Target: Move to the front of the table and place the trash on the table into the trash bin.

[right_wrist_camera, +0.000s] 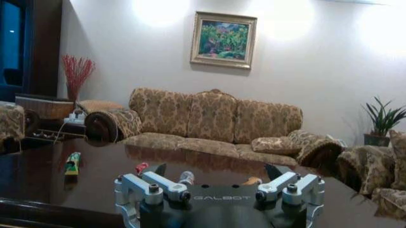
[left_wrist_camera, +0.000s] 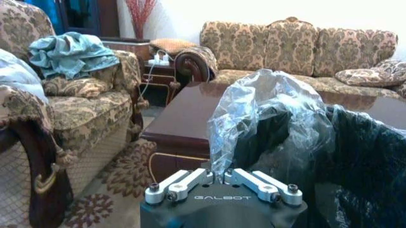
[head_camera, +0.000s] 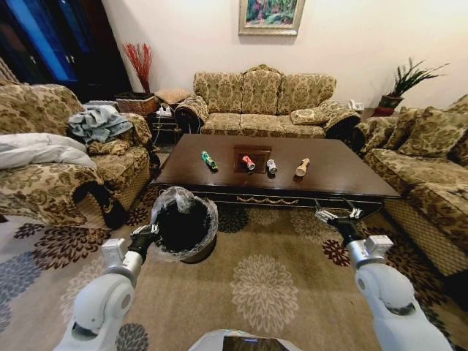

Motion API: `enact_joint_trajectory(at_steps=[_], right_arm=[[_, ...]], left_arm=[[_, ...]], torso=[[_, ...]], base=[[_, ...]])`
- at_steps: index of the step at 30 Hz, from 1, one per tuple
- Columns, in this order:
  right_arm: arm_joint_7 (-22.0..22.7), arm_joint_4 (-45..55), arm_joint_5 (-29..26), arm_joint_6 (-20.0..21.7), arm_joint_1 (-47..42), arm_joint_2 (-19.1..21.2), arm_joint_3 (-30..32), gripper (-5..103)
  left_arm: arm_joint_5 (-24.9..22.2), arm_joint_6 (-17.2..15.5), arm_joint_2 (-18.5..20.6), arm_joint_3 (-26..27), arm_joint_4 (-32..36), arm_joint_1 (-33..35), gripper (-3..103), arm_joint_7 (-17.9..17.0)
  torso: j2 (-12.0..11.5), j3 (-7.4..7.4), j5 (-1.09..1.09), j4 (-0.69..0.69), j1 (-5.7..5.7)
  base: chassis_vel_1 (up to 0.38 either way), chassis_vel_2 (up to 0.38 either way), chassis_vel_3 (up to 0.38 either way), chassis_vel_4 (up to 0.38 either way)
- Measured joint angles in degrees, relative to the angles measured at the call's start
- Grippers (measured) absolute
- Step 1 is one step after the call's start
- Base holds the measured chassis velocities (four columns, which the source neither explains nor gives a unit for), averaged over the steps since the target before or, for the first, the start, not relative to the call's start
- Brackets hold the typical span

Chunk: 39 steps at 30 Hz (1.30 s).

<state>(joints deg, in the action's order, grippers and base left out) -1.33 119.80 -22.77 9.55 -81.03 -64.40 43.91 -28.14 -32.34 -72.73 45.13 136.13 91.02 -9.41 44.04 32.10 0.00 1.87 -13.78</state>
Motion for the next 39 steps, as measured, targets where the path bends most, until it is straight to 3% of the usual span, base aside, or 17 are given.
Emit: enact_joint_trajectory(at_steps=[27, 34, 39], right_arm=[[0.44, 1.79, 1.16, 1.90, -0.58, -1.78, -0.10, 100], [0.91, 3.27, 3.81, 2.80, -1.15, -4.16, -0.48, 100], [1.06, 3.90, 4.02, 3.15, -1.17, -5.10, -0.50, 100]], left_arm=[[0.55, 0.73, -0.37, -0.07, -1.10, 0.32, 3, 1.83], [-0.15, 4.35, 0.67, 0.21, -3.98, 0.44, 3, 4.04], [-0.26, 5.07, 0.55, -0.50, -5.37, -0.58, 3, 4.08]], torso=[[6.90, 3.88, 0.00, 0.00, -3.03], [8.98, 5.02, -0.01, 0.00, -3.96], [10.17, 5.68, -0.01, 0.00, -4.51]], base=[[0.000, 0.000, 0.000, 0.000], [0.000, 0.000, 0.000, 0.000], [0.000, 0.000, 0.000, 0.000]])
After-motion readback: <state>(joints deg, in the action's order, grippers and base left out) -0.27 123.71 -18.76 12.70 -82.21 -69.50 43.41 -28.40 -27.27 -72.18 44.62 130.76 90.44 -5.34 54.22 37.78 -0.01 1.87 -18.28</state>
